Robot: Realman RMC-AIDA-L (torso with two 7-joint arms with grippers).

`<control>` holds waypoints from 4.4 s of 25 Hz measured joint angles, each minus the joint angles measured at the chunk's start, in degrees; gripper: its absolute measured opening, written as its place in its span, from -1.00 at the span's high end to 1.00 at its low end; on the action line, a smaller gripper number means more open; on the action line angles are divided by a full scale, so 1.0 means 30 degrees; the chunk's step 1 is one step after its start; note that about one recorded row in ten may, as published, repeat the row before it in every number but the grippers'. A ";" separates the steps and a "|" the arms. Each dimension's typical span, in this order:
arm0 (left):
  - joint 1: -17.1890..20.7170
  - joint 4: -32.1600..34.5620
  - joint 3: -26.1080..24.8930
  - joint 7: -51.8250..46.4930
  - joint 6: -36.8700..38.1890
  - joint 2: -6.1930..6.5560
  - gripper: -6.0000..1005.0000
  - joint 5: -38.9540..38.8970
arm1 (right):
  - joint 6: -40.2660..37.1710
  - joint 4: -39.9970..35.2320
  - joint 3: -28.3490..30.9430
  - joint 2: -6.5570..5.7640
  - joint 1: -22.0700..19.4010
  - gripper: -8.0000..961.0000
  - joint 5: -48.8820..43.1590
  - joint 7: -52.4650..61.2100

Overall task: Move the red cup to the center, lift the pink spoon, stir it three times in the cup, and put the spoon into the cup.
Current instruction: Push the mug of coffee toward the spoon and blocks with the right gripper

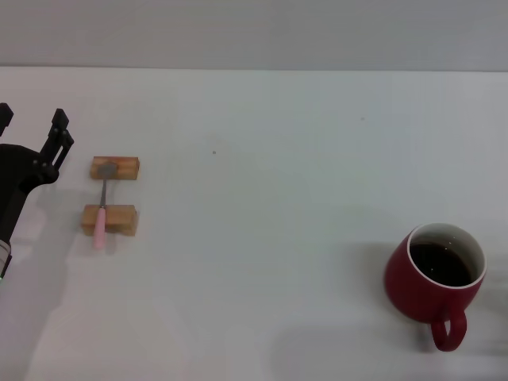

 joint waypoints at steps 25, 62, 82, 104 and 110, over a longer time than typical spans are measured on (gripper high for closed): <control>-0.0059 0.0023 0.0206 0.0000 0.0000 0.0000 -0.56 -0.0072 | 0.1523 0.0618 -0.0883 -0.0001 0.1113 0.98 -0.0005 0.0000; -0.0071 0.0022 0.0206 -0.0001 0.0042 0.0001 -0.56 -0.0129 | 0.2261 0.1079 -0.1849 -0.0001 0.2469 0.99 -0.0030 0.0079; -0.0034 -0.0008 0.0206 -0.0001 0.0122 0.0000 -0.56 -0.0128 | 0.2510 0.1146 -0.2294 0.0000 0.3379 0.98 -0.0029 0.0234; -0.0066 -0.0039 0.0206 -0.0001 0.0074 0.0000 -0.56 -0.0128 | 0.2959 0.1172 -0.2280 0.0006 0.3148 0.98 -0.0526 0.0235; -0.0073 -0.0036 0.0207 0.0000 0.0049 0.0000 -0.56 -0.0127 | 0.2995 0.1344 -0.2405 0.0005 0.3060 0.98 -0.0528 0.0234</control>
